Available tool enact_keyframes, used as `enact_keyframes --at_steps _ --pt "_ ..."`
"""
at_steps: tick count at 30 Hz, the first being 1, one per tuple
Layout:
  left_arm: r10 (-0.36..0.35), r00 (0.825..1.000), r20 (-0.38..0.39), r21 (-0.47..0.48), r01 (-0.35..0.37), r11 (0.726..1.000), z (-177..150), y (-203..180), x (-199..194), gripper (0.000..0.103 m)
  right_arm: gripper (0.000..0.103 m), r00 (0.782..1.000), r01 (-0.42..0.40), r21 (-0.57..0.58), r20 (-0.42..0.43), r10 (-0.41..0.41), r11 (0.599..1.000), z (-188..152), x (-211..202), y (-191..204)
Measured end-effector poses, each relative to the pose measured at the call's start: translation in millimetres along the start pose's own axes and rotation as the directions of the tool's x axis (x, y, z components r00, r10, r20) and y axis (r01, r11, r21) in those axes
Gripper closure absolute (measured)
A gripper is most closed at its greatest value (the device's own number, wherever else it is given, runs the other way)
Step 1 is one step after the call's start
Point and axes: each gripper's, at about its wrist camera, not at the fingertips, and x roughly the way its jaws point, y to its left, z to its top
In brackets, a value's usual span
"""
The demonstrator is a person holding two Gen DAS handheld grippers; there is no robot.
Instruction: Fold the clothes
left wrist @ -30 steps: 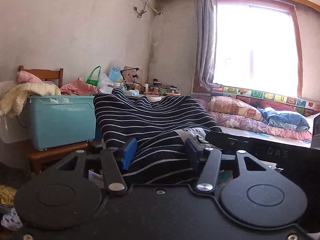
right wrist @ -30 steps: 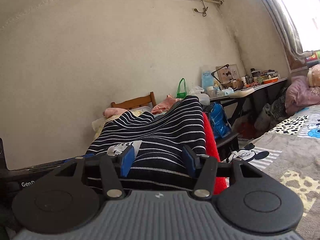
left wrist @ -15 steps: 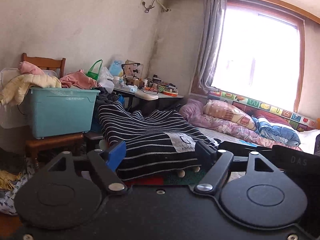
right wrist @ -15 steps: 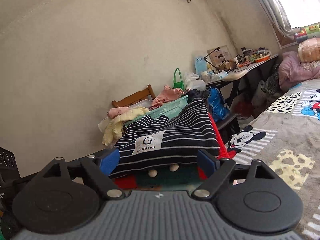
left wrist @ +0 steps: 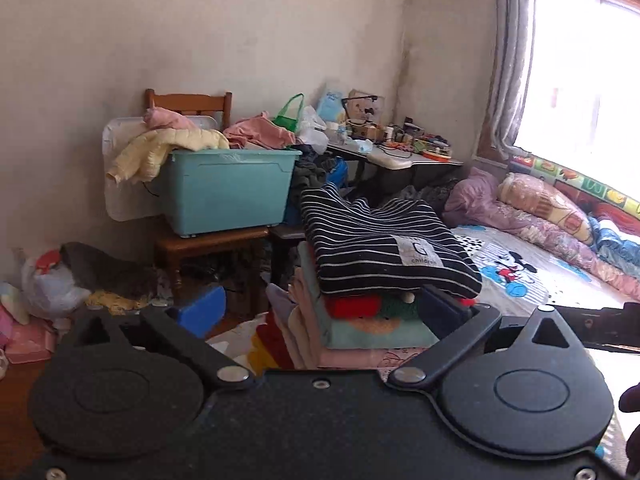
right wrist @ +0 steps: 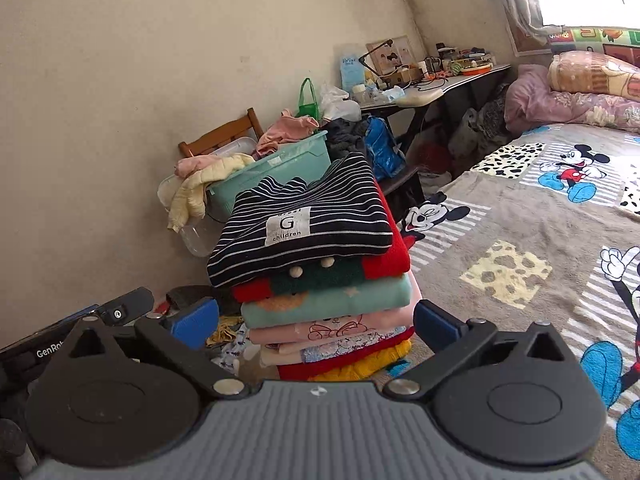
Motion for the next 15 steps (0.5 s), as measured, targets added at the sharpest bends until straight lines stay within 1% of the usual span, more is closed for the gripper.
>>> enact_keyframes --at_steps 2,6,8,10,15 --pt "0.021 1.000 0.005 0.030 -0.022 0.999 1 -3 -13 0.000 0.000 1.000 0.023 -0.010 -0.016 -0.023 1.000 -1 -7 4" --pt "0.039 0.998 -0.041 0.049 -0.037 0.998 7 -7 -30 0.000 0.000 0.995 0.079 -0.040 -0.055 -0.081 0.996 -3 -19 13" --pt "0.066 0.997 -0.043 0.072 -0.062 0.995 8 -11 -36 0.000 0.000 0.994 0.090 -0.057 -0.060 -0.093 0.994 -6 -27 17" --pt "0.060 0.997 -0.041 0.080 -0.056 0.995 7 -12 -42 0.000 0.000 0.993 0.101 -0.075 -0.058 -0.106 0.992 -8 -35 20" --pt "0.041 0.998 -0.041 0.077 -0.038 0.996 5 -15 -54 0.000 0.000 0.984 0.166 -0.147 -0.036 -0.173 0.975 -12 -50 31"
